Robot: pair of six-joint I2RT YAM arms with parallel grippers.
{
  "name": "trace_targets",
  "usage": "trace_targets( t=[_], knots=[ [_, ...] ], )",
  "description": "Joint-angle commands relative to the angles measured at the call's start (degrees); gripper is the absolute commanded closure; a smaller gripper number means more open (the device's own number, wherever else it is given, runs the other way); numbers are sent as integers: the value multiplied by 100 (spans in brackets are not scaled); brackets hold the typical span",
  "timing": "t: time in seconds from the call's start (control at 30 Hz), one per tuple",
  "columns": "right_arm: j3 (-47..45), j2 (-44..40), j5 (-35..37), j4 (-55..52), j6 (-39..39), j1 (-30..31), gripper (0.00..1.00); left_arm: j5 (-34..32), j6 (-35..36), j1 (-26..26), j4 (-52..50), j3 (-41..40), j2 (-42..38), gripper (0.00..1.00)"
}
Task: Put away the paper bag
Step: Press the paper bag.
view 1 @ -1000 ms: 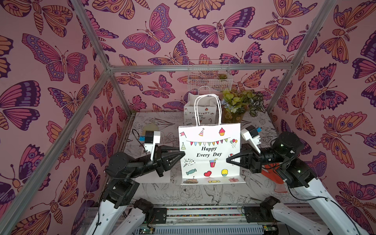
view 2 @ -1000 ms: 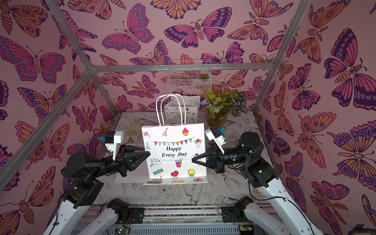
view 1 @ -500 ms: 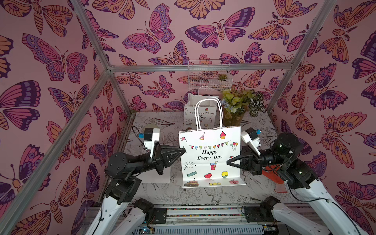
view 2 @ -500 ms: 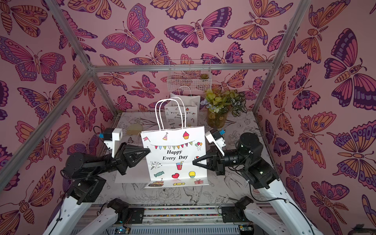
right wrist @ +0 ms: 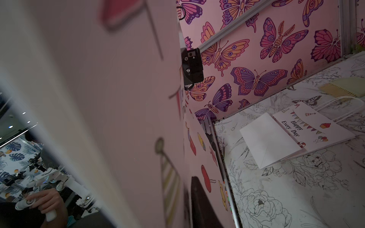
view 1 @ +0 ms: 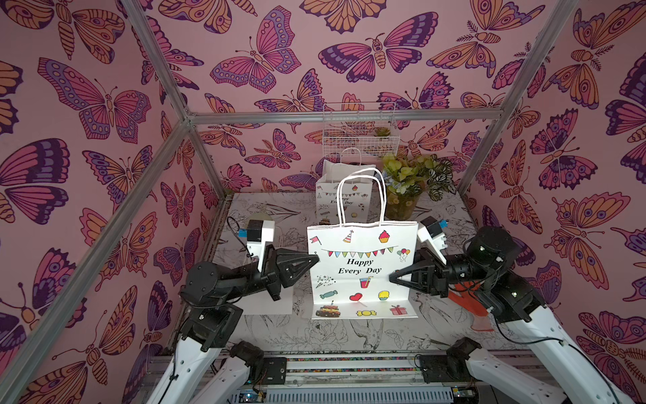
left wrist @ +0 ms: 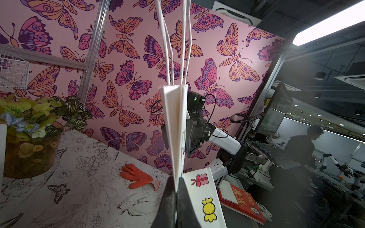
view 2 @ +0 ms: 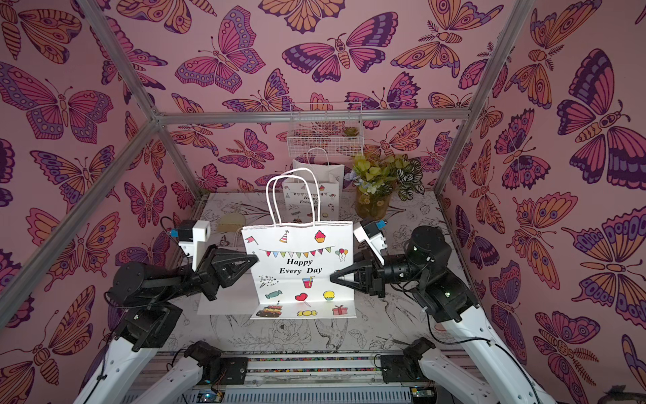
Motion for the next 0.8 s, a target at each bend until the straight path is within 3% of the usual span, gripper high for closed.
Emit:
trace_targets(
  t=[0.0,0.07,0.17,0.27,0.37,0.5,0.67,0.77],
  knots=[
    [208,146,26,669,379,1,73,-85,204,19,-134,-60,-37,100],
    [213,194,56,827,453,-1,73,-106,265,26,-228,-62,-56,100],
    [187,232,40,1011,577,-1,100,-138,336,19,-333,-45,-59,100],
    [133,229,39,911,533,-1,100,-174,358,19,-356,-14,-41,100],
    [47,188,14,835,511,0,100,-186,393,24,-349,51,1,85],
    [-21,136,-64,635,424,-1,100,-195,418,19,-355,129,12,75],
    [-55,93,-184,326,278,14,100,-180,448,19,-364,286,69,73],
    [-125,35,-198,286,278,16,100,-162,460,20,-347,355,115,81]
  ],
)
